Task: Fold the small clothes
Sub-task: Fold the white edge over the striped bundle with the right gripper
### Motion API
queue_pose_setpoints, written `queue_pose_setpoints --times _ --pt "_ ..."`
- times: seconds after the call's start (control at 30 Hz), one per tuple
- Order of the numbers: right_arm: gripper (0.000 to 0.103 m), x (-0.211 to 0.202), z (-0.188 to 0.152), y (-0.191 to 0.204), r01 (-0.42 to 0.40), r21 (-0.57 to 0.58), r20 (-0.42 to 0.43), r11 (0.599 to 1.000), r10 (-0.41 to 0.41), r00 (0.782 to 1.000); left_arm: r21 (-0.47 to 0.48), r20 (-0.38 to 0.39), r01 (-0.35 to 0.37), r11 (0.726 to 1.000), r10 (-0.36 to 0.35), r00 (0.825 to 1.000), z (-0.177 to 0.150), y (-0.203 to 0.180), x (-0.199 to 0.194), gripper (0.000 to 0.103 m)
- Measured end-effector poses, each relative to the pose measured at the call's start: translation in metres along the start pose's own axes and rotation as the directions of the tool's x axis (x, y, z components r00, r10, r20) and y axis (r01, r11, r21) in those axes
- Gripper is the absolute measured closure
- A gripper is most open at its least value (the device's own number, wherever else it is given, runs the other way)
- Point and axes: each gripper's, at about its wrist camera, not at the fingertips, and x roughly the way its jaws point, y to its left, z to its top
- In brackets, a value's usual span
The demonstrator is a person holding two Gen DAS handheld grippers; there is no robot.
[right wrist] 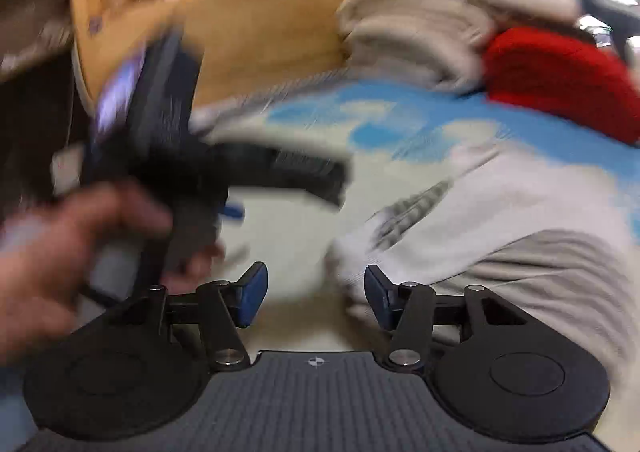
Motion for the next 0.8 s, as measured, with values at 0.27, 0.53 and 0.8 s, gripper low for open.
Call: queue_pose_setpoints --times 0.27,0.53,0.8 --pt "0.07 -0.05 0.004 -0.074 0.35 0.088 0.019 0.933 -0.353 0.936 0.129 -0.086 0.123 0.984 -0.113 0.99 -0.02 -0.048 0.003 0.0" --pt "0.067 -0.014 -0.061 -0.042 0.363 -0.034 -0.111 0.931 -0.364 0.925 0.089 -0.222 -0.035 0.995 0.054 0.974 -0.034 -0.021 0.036 0.0" --pt "0.064 -0.014 -0.066 -0.044 0.307 -0.083 -0.141 0.948 -0.316 0.938 0.067 -0.207 -0.032 0.997 0.045 0.977 -0.031 -0.016 0.031 0.0"
